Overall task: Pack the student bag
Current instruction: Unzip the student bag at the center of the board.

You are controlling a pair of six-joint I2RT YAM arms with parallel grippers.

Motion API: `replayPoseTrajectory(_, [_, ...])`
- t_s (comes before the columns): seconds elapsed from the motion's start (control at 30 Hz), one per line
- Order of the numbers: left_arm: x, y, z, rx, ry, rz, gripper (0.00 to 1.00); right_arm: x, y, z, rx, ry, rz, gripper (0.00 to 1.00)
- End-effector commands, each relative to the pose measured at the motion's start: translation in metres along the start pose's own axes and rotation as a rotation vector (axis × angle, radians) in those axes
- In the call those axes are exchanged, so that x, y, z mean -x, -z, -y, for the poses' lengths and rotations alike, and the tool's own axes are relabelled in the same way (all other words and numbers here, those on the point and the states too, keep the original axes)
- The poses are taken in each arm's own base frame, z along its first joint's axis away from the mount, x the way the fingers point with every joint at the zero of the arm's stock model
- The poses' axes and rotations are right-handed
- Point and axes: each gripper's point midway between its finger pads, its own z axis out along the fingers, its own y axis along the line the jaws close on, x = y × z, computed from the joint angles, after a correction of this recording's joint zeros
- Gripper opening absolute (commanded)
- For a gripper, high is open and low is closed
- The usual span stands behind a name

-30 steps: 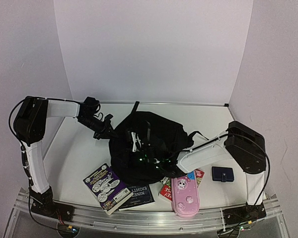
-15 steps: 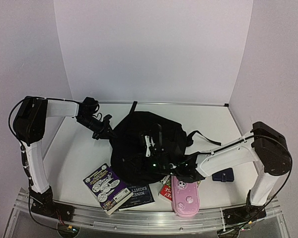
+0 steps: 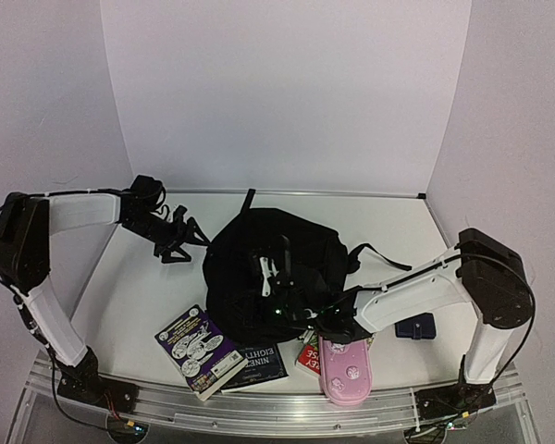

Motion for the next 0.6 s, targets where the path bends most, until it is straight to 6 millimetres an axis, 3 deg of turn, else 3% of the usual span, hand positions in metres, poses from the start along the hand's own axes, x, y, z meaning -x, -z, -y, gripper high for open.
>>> replayPoseTrajectory(0.0, [-0.028,0.016,0.023,-0.006,0.038,0.078,0.81,0.007,-0.009,-0.015,0.049,-0.002,0.028,0.00])
replayPoseTrajectory(0.17, [-0.063,0.011,0.029,-0.019,0.103,0.072,0.81,0.005,-0.016,-0.018,0.060,0.006,0.017,0.00])
replayPoseTrajectory(0.37, [-0.085,0.002,0.022,-0.025,0.165,0.060,0.79,0.007,-0.019,-0.020,0.064,0.000,0.021,0.00])
replayPoseTrajectory(0.57, [-0.093,-0.014,0.033,-0.081,0.172,0.010,0.50,0.007,-0.019,-0.017,0.054,-0.012,0.027,0.00])
